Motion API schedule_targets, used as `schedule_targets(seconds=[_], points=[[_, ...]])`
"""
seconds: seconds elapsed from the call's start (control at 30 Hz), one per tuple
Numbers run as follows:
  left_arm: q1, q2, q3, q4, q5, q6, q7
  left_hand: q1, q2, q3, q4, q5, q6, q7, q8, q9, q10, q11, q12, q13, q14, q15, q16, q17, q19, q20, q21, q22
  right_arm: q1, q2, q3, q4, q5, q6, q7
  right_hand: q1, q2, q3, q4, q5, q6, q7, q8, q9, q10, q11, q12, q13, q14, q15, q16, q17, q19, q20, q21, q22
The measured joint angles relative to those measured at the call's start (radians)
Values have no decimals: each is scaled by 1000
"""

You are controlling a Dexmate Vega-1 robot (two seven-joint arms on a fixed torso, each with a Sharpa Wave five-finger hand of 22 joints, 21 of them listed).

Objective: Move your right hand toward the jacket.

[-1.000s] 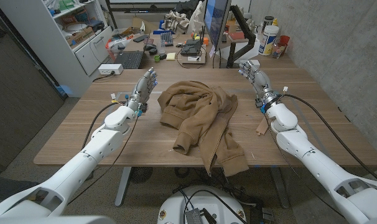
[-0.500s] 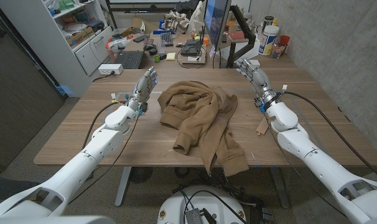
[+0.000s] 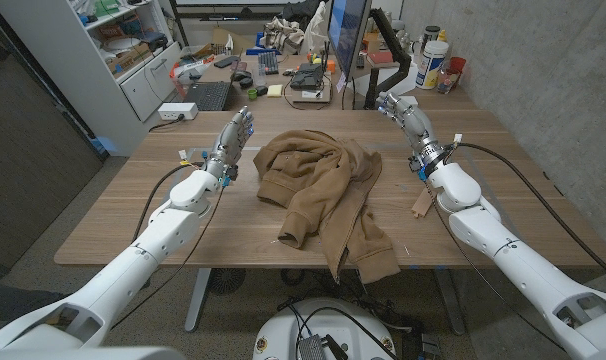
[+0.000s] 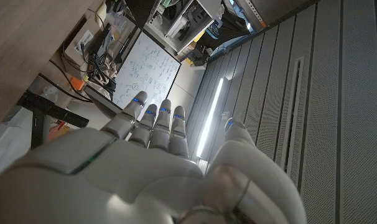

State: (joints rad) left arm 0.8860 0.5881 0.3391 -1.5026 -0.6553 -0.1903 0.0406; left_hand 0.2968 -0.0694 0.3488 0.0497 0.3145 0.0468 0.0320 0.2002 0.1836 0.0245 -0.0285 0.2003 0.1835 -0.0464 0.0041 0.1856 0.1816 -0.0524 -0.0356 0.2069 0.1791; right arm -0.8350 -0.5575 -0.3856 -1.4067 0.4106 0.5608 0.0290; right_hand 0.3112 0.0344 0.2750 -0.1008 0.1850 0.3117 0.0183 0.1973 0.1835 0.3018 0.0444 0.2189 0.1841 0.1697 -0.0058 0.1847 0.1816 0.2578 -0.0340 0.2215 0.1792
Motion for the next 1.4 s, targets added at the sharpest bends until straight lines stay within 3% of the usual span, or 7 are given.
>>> schedule_targets(seconds=[0.43,0.73,1.4], points=[[12,5,-4,-15,0,-2,5,0,0,-4,4,0,13,-13,0,0,5,-13,0,0,3,-13,0,0,0,0,0,0,-8,-5,0,-26,-30,24,-6,0,0,0,0,0,-9,-8,0,0,-11,-3,-6,0,0,0,0,0,0,0,0,0],[15,11,-6,-23,1,1,8,5,5,-4,4,0,20,-9,0,0,5,-13,0,0,3,-13,0,0,0,0,0,0,-9,-11,-3,-45,-60,33,-11,0,0,0,0,0,-10,-21,0,0,-11,-3,-10,0,5,-5,0,0,0,0,-4,0],[15,19,-9,-22,-1,10,0,5,5,-8,0,0,23,-5,0,0,5,-13,0,5,3,-13,0,0,-11,0,-4,0,0,-19,-19,-77,-191,44,-60,0,0,0,0,0,-10,-20,0,0,-11,-3,-10,0,5,-5,0,0,0,0,-7,0]])
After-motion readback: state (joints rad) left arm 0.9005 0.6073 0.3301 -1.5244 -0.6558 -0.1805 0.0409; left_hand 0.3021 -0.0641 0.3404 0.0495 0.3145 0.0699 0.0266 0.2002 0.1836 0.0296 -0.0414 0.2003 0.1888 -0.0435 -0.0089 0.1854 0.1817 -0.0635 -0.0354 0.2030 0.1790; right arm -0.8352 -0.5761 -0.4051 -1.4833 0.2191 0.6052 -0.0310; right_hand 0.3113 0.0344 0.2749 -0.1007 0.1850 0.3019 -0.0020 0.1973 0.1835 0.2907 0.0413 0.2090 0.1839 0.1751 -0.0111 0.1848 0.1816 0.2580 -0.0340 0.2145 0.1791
